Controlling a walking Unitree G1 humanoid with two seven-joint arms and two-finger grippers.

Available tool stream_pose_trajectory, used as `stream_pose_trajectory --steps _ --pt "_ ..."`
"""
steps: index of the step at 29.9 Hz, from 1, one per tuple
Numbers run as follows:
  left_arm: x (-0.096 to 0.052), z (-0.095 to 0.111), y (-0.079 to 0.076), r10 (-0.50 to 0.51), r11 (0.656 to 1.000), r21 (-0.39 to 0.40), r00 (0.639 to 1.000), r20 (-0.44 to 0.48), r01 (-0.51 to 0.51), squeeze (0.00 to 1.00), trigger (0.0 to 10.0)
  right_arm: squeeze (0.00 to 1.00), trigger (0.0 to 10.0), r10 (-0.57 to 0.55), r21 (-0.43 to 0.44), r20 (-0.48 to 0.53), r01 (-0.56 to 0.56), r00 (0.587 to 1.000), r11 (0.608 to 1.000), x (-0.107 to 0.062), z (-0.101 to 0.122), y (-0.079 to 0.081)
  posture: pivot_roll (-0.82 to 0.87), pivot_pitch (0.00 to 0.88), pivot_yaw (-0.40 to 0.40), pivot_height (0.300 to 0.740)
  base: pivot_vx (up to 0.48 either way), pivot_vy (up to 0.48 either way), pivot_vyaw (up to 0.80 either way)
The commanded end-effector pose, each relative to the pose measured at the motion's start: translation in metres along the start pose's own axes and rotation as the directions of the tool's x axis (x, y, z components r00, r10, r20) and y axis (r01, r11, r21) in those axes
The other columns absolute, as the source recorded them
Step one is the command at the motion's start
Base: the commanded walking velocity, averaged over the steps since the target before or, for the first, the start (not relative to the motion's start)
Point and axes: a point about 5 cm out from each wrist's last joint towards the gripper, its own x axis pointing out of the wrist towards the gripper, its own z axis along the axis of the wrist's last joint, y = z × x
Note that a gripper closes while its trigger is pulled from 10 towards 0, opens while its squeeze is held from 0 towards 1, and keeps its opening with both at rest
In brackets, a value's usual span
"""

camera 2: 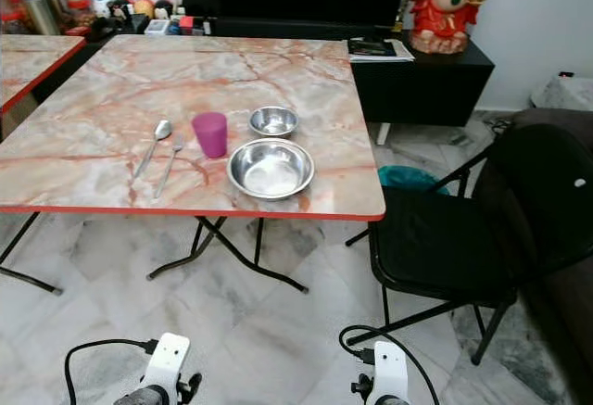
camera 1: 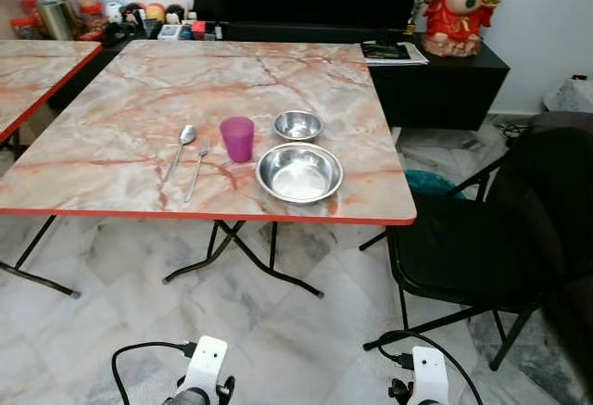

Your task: Setting the table

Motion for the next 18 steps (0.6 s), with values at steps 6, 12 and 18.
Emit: stream_pose_trajectory --steps 6,12,18 --pt "-0.015 0.002 0.048 0.303 0.951 -0.117 0.936 0.177 -0.286 0.0 10.0 0.0 10.0 0.0 -0.011 0.0 0.0 1.0 1.0 0.0 0.0 -0.002 -0.08 0.0 -0.037 0.74 0.0 0.0 0.0" --pt "-0.038 0.019 0.075 0.444 0.896 -0.182 0.808 0.388 -0.405 0.0 10.0 0.0 10.0 0.011 -0.027 -0.005 -0.011 1.0 1.0 0.0 -0.001 0.001 -0.06 0.002 -0.041 0.74 0.0 0.0 0.0" --pt "-0.058 0.084 0.088 0.515 0.851 -0.272 0.608 0.604 -0.449 0.0 10.0 0.0 10.0 0.023 -0.036 0.002 -0.023 1.0 0.999 0.001 0.003 0.005 -0.04 0.009 -0.055 0.74 0.0 0.0 0.0"
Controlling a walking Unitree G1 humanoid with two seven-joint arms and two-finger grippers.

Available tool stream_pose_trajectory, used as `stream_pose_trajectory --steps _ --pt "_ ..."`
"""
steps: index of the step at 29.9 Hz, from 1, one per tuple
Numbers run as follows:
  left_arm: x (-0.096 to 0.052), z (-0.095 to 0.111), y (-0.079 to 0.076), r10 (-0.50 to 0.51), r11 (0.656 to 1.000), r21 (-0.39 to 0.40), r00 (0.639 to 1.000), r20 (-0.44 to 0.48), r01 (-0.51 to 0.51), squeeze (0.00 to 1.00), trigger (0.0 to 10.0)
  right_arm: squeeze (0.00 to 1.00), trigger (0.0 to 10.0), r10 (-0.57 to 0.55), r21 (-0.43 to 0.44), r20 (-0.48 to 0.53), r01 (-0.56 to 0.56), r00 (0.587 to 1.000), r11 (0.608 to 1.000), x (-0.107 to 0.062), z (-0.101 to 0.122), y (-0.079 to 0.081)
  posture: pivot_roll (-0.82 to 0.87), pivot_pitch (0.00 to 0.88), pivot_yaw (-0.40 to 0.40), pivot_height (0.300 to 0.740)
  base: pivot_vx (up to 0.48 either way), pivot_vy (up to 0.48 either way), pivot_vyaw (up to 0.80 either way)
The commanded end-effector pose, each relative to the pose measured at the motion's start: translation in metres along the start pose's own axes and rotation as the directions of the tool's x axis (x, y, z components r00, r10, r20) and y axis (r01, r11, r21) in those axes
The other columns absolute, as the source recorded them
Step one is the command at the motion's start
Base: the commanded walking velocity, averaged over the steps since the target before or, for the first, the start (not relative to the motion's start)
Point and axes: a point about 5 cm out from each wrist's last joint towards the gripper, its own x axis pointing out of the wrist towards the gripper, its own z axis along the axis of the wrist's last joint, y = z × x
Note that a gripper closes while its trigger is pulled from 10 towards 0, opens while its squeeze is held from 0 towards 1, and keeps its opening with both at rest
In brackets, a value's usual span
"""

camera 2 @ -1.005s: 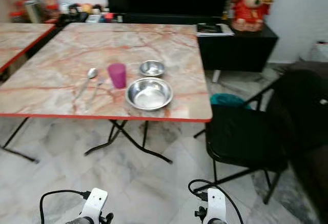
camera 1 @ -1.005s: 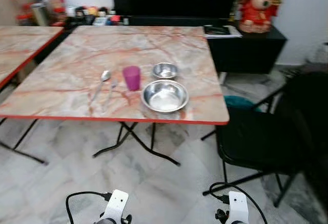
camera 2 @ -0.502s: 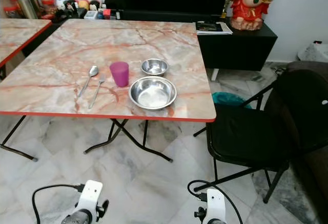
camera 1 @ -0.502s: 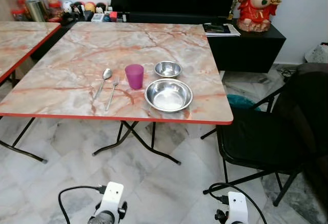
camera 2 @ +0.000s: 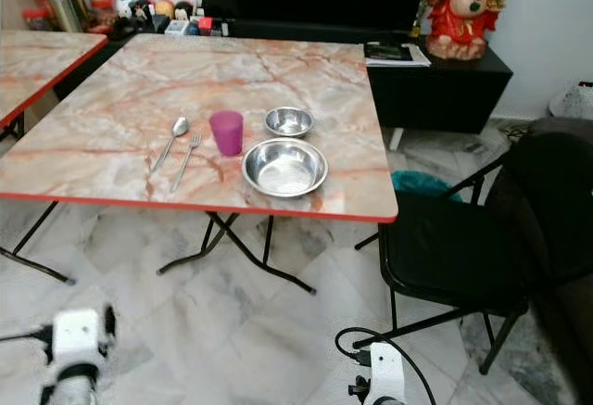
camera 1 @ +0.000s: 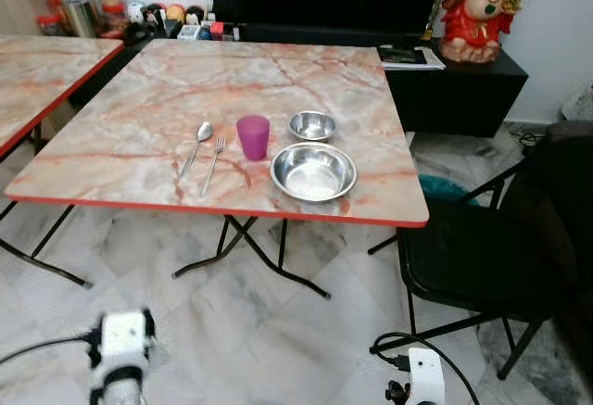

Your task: Setting the table

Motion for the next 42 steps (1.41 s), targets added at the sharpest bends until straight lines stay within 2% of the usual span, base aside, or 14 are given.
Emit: stream_pose_trajectory --steps 1,3,4,6,8,9,10,13,18,26,32,42 --pt "0.008 0.016 -0.006 -0.003 1.0 -0.013 0.998 0.063 0.004 0.0 10.0 0.0 10.0 0.004 -0.008 0.01 -0.004 1.0 1.0 0.001 0.005 0.001 -0.03 0.009 -0.056 0.74 0.0 0.0 0.0" --pt "0.025 0.046 -0.024 -0.063 0.997 -0.042 0.985 0.163 0.07 0.0 10.0 0.0 10.0 0.006 -0.004 0.021 -0.006 1.0 1.0 0.001 0.007 0.002 -0.03 0.004 -0.054 0.74 0.0 0.0 0.0" --pt "0.025 0.046 -0.024 -0.063 0.997 -0.042 0.985 0.163 0.07 0.0 10.0 0.0 10.0 0.006 -0.004 0.021 -0.006 1.0 1.0 0.001 0.007 0.002 -0.03 0.004 -0.054 0.74 0.0 0.0 0.0" --pt "0.036 0.067 -0.066 -0.266 0.957 -0.07 0.946 0.186 0.283 0.0 10.0 0.0 10.0 0.007 -0.009 0.021 -0.007 1.0 1.0 0.001 0.008 0.003 -0.05 0.0 -0.044 0.74 0.0 0.0 0.0" --pt "0.036 0.069 -0.07 -0.287 0.95 -0.073 0.94 0.183 0.304 0.0 10.0 0.0 10.0 0.007 -0.009 0.022 -0.007 1.0 1.0 0.001 0.008 0.003 -0.05 0.0 -0.041 0.74 0.0 0.0 0.0" --pt "0.032 0.067 -0.084 -0.35 0.926 -0.085 0.922 0.164 0.367 0.0 10.0 0.0 10.0 0.005 -0.005 0.023 -0.005 1.0 1.0 0.001 0.008 0.003 -0.06 0.0 -0.036 0.74 0.0 0.0 0.0" --pt "0.032 0.067 -0.084 -0.35 0.926 -0.085 0.922 0.164 0.367 0.0 10.0 0.0 10.0 0.005 -0.005 0.023 -0.005 1.0 1.0 0.001 0.008 0.003 -0.06 0.0 -0.036 0.74 0.0 0.0 0.0" --pt "0.024 0.058 -0.099 -0.425 0.896 -0.086 0.898 0.112 0.435 0.0 10.0 0.0 10.0 -0.002 0.011 0.025 0.002 1.0 1.0 0.001 0.007 0.003 -0.09 0.0 -0.019 0.74 0.0 0.0 0.0" --pt "0.018 0.053 -0.096 -0.432 0.892 -0.097 0.896 0.103 0.441 0.0 10.0 0.0 10.0 -0.024 0.027 0.016 0.023 1.0 0.999 -0.001 0.0 -0.004 -0.08 0.0 -0.024 0.74 0.0 0.0 0.0" --pt "0.032 0.076 -0.101 -0.408 0.891 -0.137 0.896 0.176 0.433 0.0 10.0 0.0 10.0 -0.021 0.016 0.023 0.02 1.0 1.0 0.0 0.003 -0.004 -0.07 0.0 -0.034 0.74 0.0 -0.061 0.0" --pt "0.032 0.078 -0.106 -0.418 0.884 -0.149 0.891 0.176 0.444 0.0 10.0 0.0 10.0 -0.012 0.024 0.044 0.01 0.999 1.0 0.001 0.01 -0.001 -0.08 0.0 -0.031 0.74 0.0 -0.296 0.0" --pt "0.037 0.077 -0.1 -0.4 0.89 -0.161 0.901 0.169 0.426 0.0 10.0 0.0 10.0 -0.015 0.014 0.03 0.014 0.999 1.0 0.0 0.006 -0.003 -0.08 0.0 -0.036 0.74 0.0 -0.34 0.0"
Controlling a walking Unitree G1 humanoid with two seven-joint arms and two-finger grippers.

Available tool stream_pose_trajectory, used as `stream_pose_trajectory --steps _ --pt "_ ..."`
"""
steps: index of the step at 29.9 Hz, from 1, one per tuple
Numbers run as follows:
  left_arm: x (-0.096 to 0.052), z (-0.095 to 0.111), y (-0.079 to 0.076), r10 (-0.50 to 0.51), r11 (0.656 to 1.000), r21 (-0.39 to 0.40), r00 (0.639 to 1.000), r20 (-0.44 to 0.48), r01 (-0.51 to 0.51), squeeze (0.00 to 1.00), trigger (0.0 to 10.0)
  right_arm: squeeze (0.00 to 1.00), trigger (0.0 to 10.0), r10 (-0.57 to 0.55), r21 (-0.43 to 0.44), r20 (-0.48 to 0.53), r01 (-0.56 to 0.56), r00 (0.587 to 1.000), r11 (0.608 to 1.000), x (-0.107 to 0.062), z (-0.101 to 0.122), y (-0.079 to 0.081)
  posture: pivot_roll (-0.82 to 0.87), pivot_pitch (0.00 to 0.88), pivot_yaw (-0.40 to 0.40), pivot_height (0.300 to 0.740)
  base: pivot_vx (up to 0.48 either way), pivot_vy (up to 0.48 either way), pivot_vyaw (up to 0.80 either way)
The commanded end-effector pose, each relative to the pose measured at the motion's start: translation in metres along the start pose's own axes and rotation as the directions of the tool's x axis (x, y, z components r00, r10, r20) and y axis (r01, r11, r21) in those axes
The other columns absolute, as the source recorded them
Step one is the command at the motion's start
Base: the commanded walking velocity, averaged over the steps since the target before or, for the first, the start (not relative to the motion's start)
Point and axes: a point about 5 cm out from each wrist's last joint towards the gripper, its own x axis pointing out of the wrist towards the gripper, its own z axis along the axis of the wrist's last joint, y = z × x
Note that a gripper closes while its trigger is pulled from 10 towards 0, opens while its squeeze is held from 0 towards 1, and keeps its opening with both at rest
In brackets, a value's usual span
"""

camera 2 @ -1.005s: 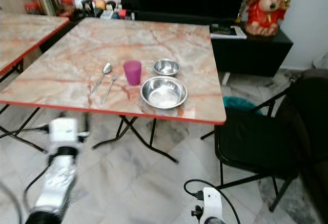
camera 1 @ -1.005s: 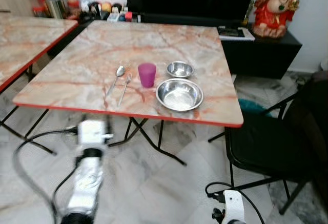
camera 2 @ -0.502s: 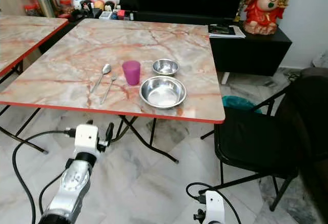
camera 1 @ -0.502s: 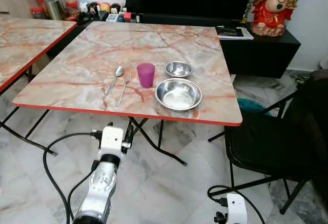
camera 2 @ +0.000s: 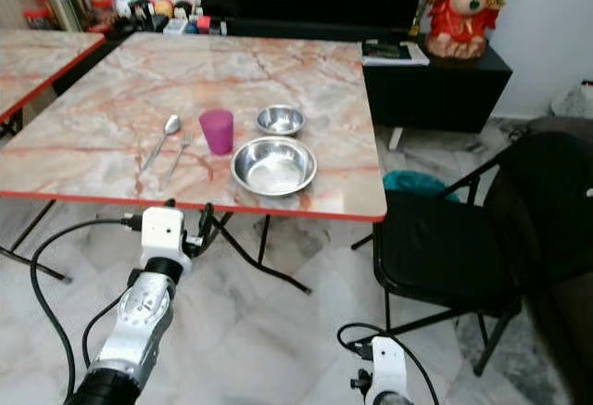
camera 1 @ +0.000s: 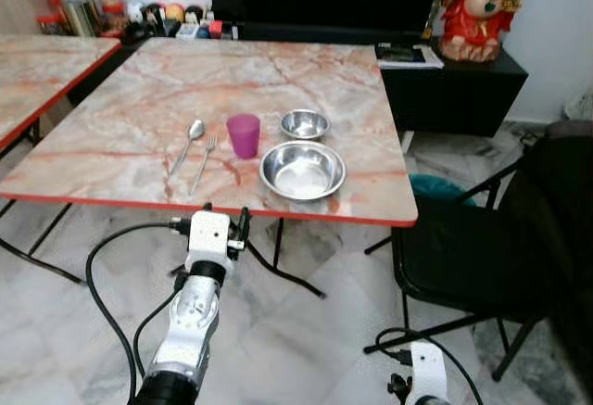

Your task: Setting the table

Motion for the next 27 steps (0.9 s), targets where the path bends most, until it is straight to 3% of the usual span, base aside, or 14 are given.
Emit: stream_pose_trajectory --steps 1,20,27 --pt "0.0 -0.003 0.002 0.015 1.0 -0.024 1.0 -0.022 -0.016 0.0 10.0 0.0 10.0 -0.006 0.011 -0.001 0.006 1.0 1.0 -0.001 -0.001 -0.002 -0.08 0.0 -0.035 0.74 0.0 0.0 0.0" --pt "0.013 0.002 0.029 0.116 0.991 -0.069 0.992 -0.049 -0.119 0.0 10.0 0.0 10.0 0.006 0.002 0.012 -0.006 1.0 1.0 0.001 0.005 0.0 -0.07 0.0 -0.046 0.74 0.0 0.0 0.0" --pt "0.016 0.004 0.03 0.111 0.991 -0.071 0.993 -0.044 -0.114 0.0 10.0 0.0 10.0 0.016 0.017 0.01 -0.016 1.0 1.0 0.001 0.005 0.001 -0.08 0.0 -0.045 0.74 0.311 0.0 -0.08"
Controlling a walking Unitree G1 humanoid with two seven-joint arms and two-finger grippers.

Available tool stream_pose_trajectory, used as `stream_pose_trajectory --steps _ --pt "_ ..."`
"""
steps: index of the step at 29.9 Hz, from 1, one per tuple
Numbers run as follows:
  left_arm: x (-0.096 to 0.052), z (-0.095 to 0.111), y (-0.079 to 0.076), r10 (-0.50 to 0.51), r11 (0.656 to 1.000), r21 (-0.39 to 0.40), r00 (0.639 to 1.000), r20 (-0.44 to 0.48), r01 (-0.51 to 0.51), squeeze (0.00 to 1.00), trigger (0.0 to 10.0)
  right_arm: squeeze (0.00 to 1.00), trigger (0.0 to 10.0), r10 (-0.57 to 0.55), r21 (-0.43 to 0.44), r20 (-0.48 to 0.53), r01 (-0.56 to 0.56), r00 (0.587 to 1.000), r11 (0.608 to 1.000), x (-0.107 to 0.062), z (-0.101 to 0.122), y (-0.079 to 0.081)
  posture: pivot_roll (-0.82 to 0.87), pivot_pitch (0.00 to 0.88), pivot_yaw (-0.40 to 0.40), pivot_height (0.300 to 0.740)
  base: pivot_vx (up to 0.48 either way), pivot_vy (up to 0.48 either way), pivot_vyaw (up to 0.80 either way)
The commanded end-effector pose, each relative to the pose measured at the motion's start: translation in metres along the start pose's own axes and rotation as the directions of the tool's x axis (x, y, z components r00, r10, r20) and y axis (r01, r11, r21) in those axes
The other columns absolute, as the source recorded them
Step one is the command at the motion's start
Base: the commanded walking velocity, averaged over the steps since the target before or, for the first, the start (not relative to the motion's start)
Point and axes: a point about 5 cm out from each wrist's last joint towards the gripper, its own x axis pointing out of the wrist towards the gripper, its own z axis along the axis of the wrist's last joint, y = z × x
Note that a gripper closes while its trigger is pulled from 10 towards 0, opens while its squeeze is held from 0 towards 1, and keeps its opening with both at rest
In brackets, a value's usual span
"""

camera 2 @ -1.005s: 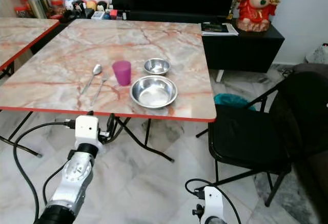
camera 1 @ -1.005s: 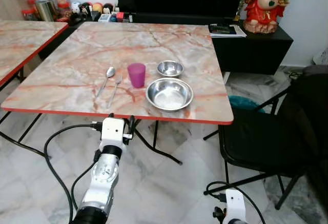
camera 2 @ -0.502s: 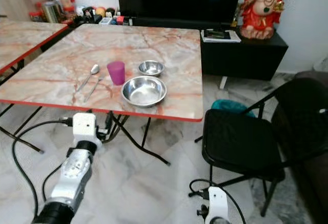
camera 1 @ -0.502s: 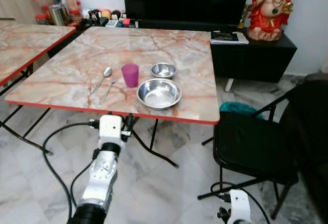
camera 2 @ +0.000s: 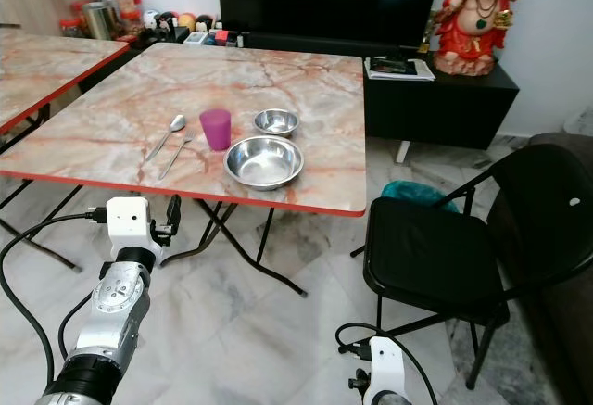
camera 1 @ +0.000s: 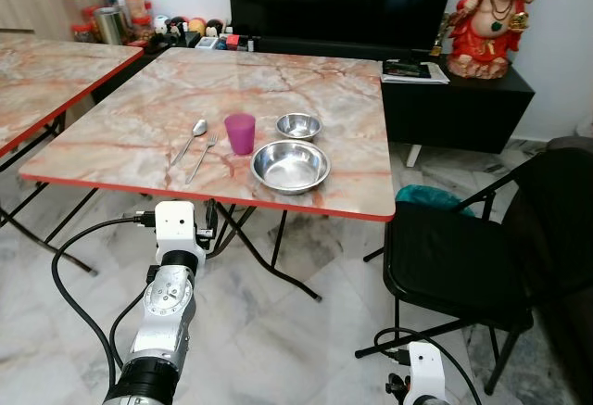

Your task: Setting the table

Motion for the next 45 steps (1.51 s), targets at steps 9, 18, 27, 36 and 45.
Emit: stream_pose_trajectory --steps 9,18,27,36,45 --pt "0.005 0.003 -0.008 -0.023 0.999 -0.031 1.0 0.003 0.023 0.0 10.0 0.0 10.0 0.004 0.002 0.022 -0.004 1.0 1.0 0.001 0.007 0.0 -0.08 0.0 -0.045 0.74 0.317 0.0 -0.21" --pt "0.006 0.006 -0.006 -0.01 0.999 -0.037 1.0 0.011 0.011 0.0 10.0 0.0 10.0 0.004 -0.007 0.015 -0.004 1.0 1.0 0.001 0.005 0.0 -0.07 0.0 -0.046 0.74 0.323 0.0 0.0" --pt "0.012 0.016 -0.002 0.011 0.999 -0.054 0.999 0.046 -0.008 0.0 10.0 0.0 10.0 0.005 -0.005 0.013 -0.005 1.0 1.0 0.001 0.005 0.0 -0.08 0.0 -0.045 0.74 0.322 0.0 0.0" --pt "0.018 0.03 0.007 0.048 0.996 -0.08 0.995 0.087 -0.041 0.0 10.0 0.0 10.0 0.003 -0.007 0.009 -0.003 1.0 1.0 0.0 0.003 -0.001 -0.08 0.0 -0.046 0.74 0.289 0.0 0.0" --pt "0.017 0.027 0.012 0.075 0.995 -0.073 0.994 0.077 -0.07 0.0 10.0 0.0 10.0 0.002 -0.003 0.01 -0.002 1.0 1.0 0.0 0.003 -0.001 -0.08 0.0 -0.046 0.74 0.179 0.0 0.0"
